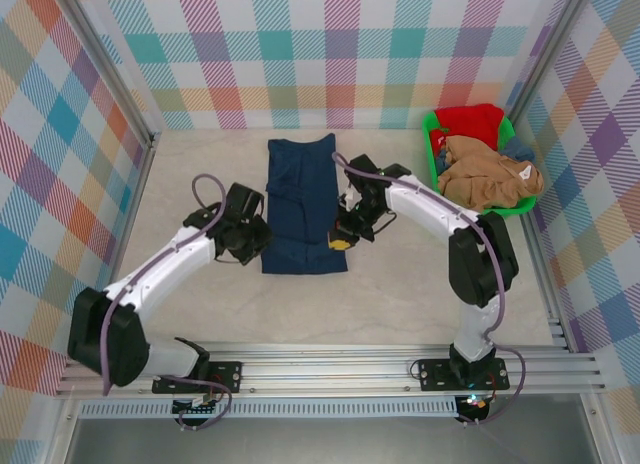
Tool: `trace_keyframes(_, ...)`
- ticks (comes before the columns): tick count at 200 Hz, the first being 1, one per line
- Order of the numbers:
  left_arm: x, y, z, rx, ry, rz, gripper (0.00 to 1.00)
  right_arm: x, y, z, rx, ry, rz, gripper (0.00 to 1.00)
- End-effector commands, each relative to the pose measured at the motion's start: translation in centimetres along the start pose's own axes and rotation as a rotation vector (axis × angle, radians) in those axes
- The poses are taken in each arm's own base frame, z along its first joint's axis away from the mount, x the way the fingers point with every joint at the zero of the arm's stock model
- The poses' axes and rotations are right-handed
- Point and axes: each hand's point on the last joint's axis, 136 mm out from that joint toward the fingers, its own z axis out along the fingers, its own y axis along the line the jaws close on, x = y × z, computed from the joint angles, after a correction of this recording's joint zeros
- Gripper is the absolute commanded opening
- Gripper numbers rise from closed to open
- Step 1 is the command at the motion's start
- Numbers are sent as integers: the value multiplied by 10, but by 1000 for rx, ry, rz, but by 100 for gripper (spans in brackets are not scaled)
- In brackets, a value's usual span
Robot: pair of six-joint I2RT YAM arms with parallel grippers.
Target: Fold and stack the t-shirts
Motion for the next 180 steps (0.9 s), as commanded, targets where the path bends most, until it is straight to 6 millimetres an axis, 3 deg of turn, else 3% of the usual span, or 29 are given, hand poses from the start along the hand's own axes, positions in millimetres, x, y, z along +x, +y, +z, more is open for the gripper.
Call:
trace_keyframes(1, -26, -21, 12, 42, -8, 33, 0, -23, -2, -6, 14, -19, 34, 0)
trace_keyframes(30, -57, -33, 30, 28, -23, 26, 0, -65, 3, -9, -10, -55, 44, 0)
trace_keyframes(89, -91, -42, 76, -4, -4, 6, 0, -133, -4, 11, -76, -25, 112, 0)
trace_keyframes(97, -95, -42, 83, -12, -1, 0, 7, -140, -6, 14, -74, -26, 113, 2)
trace_keyframes(111, -102, -48, 93, 2, 7, 2, 36, -152, -12, 15, -61, -54, 116, 23)
trace_keyframes(117, -106, -48, 95, -6, 1, 6, 42, -158, -16, 13, -54, -71, 127, 30)
trace_keyframes(129, -114, -52, 93, 12, -34, 13, 48, -168, -22, 4, -47, -119, 137, 34)
trace_keyframes(156, -116, -61, 67, 68, -64, 13, 48, -173, -16, -29, -44, -255, 88, 37)
trace_keyframes(180, -94, -35, 60, 37, -26, 6, 43, -153, -15, -27, -68, -261, 79, 32)
